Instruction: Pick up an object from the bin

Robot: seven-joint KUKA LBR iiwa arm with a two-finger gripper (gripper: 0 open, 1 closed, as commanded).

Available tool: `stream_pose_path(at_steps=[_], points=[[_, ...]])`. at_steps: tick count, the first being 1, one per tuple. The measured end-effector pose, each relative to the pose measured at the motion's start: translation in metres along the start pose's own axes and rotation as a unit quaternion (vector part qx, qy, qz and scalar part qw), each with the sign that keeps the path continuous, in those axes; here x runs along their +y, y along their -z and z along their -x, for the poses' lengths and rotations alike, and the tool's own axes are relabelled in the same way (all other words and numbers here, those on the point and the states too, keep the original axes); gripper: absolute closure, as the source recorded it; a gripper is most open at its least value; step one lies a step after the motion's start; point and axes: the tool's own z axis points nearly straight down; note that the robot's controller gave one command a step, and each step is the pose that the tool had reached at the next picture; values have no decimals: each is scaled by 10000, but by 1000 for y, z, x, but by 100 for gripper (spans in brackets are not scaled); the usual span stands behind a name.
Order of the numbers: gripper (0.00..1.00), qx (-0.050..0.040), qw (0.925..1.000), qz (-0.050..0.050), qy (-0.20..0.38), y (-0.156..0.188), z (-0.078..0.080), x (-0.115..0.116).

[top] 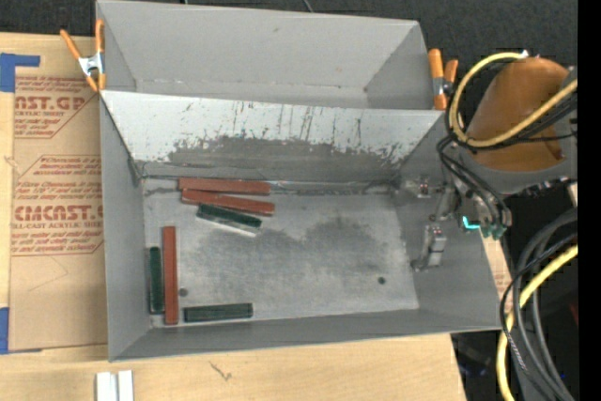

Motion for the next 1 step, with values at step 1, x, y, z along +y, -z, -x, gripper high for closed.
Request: stream_pose_path(at_steps=[1], points=[[100,-37,10000,-7,9,4,2,1]])
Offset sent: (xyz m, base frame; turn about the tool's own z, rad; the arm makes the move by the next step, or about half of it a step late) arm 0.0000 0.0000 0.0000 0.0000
